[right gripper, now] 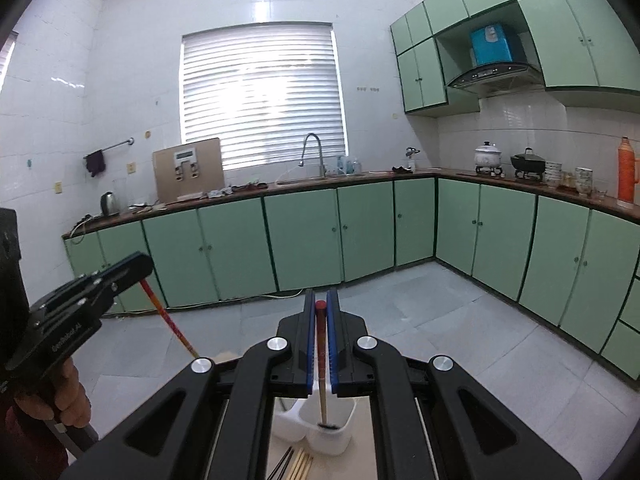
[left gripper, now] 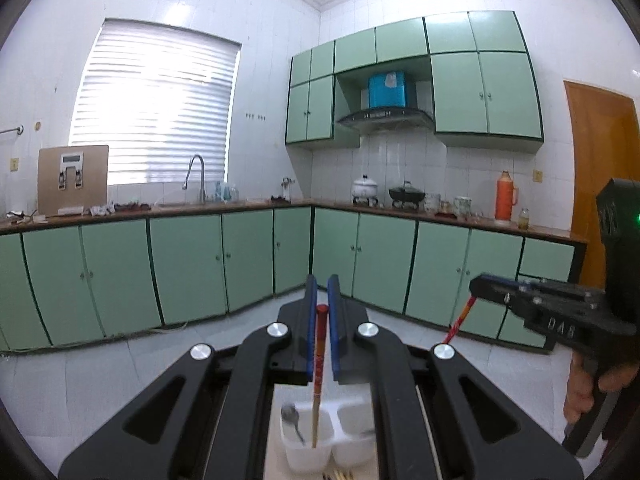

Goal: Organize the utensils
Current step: 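Carry both red-patterned chopsticks to the holder, insert them and open both tools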

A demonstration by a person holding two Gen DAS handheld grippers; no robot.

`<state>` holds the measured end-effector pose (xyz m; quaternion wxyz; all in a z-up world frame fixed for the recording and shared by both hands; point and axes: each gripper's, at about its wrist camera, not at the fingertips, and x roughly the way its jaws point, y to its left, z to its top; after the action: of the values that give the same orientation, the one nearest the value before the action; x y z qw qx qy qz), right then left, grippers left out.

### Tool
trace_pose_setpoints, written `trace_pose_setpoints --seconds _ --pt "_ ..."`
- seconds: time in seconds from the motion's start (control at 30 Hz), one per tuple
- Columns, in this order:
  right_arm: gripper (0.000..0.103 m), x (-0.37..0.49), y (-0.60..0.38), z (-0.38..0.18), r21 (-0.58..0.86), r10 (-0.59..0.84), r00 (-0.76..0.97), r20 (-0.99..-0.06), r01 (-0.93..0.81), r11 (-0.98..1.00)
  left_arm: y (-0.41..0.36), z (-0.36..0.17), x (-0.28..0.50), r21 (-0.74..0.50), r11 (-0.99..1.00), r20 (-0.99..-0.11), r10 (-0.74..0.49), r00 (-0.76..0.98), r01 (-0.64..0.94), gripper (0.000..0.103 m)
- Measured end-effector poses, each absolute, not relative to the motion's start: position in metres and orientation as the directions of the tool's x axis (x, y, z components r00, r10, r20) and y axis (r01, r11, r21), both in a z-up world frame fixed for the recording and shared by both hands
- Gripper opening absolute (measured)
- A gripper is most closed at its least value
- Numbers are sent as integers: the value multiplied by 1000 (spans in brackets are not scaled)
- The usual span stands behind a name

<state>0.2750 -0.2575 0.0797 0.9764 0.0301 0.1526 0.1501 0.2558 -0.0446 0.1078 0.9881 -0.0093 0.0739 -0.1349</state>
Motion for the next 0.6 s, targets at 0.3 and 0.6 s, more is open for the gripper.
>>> trace_pose_setpoints --seconds 0.3,0.6 --pt "5 322 -249 32 89 271 897 -350 -256 963 -79 61 321 6 972 -210 -227 951 234 5" --pt "6 335 -248 -9 109 285 865 -412 -264 958 -62 4 357 -13 979 -387 -193 902 204 7"
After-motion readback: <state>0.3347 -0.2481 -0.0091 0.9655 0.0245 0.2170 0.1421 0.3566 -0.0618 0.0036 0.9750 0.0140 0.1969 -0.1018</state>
